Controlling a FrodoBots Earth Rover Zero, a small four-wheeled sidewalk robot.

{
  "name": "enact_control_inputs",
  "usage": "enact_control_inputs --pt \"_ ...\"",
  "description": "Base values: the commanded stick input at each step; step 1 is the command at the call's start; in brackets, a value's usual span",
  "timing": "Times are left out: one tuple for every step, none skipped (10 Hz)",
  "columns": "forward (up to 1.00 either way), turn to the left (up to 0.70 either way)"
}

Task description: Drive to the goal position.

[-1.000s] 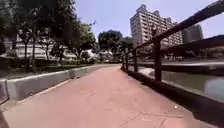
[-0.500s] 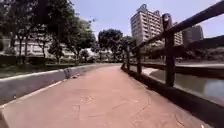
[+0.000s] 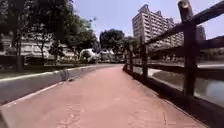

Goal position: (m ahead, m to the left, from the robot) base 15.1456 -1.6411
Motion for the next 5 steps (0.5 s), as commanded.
enact_control_inputs --pt "1.00 0.01" --pt "1.00 0.01" --pt "1.00 0.01" --pt "1.00 0.01" --pt "1.00 0.07"
